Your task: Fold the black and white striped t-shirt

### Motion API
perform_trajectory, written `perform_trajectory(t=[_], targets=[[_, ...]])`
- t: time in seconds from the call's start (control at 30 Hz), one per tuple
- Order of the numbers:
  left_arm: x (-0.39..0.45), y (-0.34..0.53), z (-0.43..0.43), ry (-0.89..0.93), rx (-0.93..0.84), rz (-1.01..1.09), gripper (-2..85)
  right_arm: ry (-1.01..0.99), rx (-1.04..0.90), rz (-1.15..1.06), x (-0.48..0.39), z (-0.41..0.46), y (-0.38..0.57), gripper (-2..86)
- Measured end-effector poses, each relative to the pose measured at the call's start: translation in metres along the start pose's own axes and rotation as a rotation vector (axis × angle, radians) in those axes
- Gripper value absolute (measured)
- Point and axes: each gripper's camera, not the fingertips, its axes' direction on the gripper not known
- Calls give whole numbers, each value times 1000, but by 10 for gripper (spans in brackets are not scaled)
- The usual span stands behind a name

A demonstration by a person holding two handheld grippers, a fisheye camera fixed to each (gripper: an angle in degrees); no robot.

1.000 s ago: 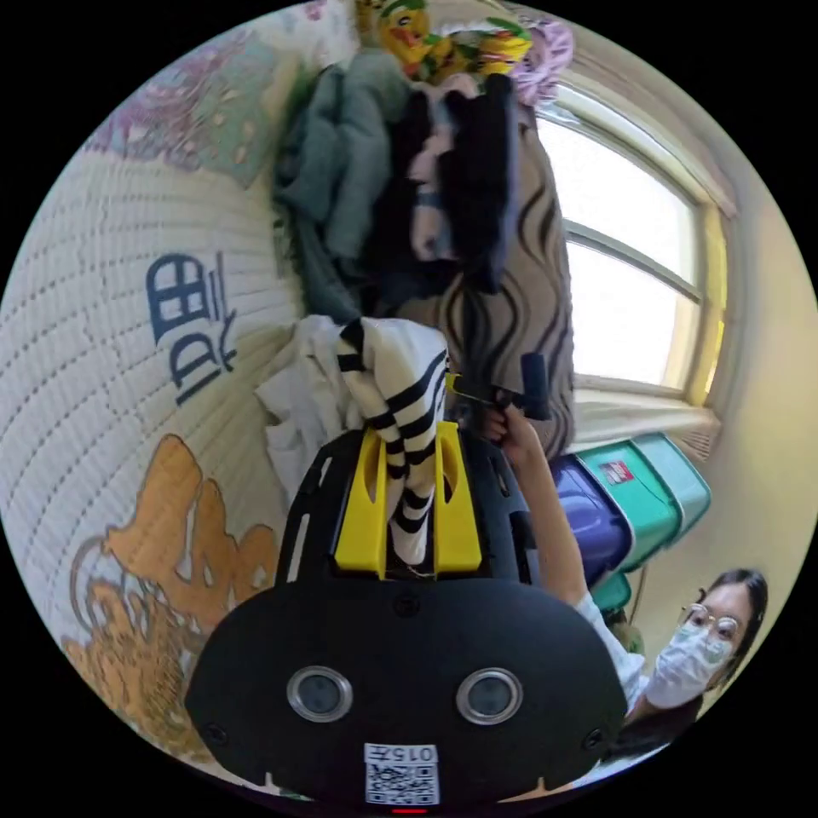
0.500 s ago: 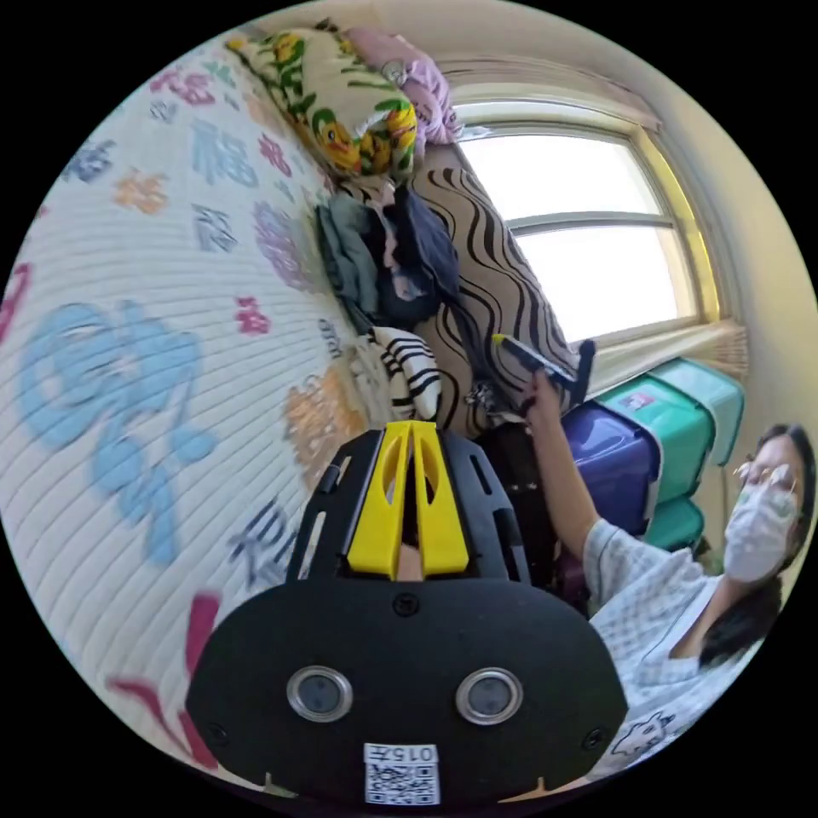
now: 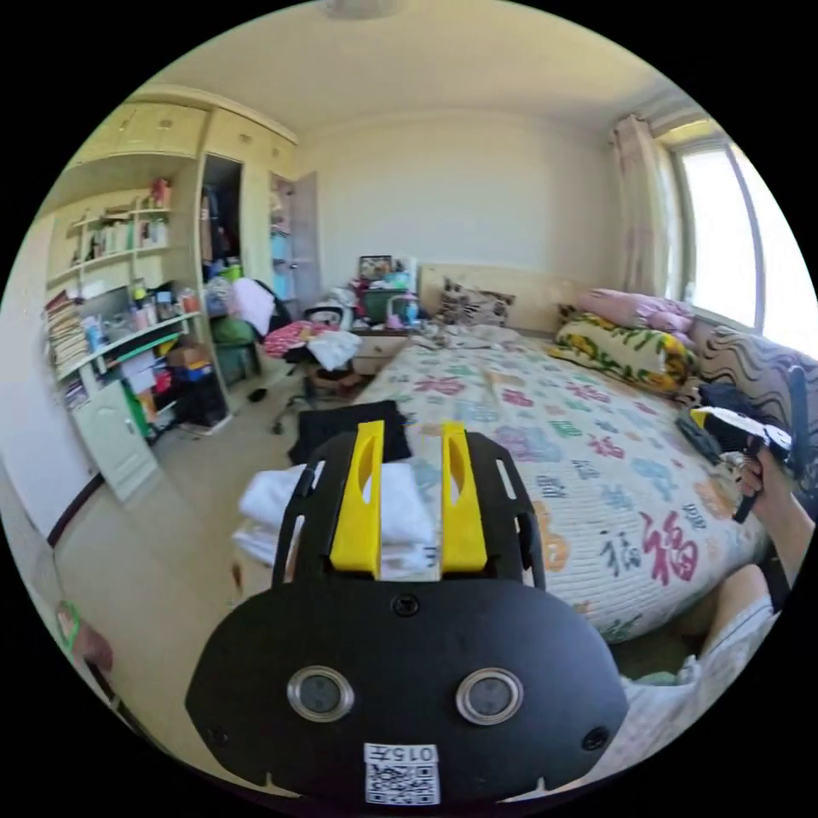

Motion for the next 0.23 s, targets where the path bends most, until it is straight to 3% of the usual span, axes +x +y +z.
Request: perform_trajectory(t=[0.07,0.23], targets=[[-43,19,-12,-13,-13,-55,133,-278,-92,-100,-56,39,-5,11],[-126,63,-16,-1,-108,-149,148,-526,-276,-200,-140,118,-25,57]])
